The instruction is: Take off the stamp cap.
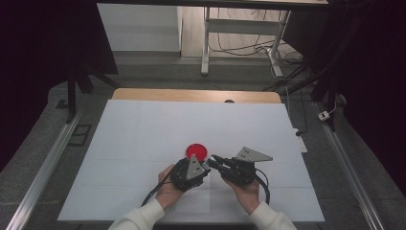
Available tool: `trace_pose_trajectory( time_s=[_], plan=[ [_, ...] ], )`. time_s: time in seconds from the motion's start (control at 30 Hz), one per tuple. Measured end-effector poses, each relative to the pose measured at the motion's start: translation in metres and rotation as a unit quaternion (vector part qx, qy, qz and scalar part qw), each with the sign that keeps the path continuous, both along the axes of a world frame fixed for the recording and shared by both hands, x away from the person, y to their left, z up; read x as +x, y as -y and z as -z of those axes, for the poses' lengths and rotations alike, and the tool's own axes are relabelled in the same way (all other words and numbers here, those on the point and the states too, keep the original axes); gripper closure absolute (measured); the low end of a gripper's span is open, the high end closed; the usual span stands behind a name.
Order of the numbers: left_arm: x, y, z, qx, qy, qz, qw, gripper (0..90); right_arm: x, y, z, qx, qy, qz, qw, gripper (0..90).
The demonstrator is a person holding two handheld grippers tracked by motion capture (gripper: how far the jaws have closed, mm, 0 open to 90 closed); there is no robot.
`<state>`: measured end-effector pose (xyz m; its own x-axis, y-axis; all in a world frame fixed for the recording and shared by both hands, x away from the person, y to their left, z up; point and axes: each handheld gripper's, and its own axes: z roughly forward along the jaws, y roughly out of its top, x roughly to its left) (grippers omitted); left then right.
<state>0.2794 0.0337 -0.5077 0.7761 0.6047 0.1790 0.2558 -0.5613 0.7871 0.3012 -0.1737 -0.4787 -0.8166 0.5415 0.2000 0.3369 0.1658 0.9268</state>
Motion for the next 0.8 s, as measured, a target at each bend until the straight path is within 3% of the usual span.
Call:
trace_pose_trajectory(
  time_s=[0.17,0.4,0.67,0.8],
  plan=[
    [-0.0001,-0.0001,0.0004,0.000,0.000,0.002,1.0000,64.9,0.0000,0.0001,0.0002,-0.002,-0.001,0.000,1.0000,75.0],
    [-0.0016,0.0020,0.0011,0.019,0.012,0.003,0.9998,65.2,-0.0003,-0.0005,-0.0006,-0.010,-0.003,-0.002,0.9999,75.1],
    [0.0003,-0.0014,0.0011,-0.017,-0.005,0.002,0.9998,65.0,-0.0009,0.0007,-0.0017,-0.004,-0.001,0.004,1.0000,74.9],
    [-0.0002,-0.0008,0.0012,-0.017,-0.008,0.002,0.9998,65.1,-0.0014,0.0006,-0.0019,-0.005,-0.001,0.004,1.0000,75.0]
  ],
)
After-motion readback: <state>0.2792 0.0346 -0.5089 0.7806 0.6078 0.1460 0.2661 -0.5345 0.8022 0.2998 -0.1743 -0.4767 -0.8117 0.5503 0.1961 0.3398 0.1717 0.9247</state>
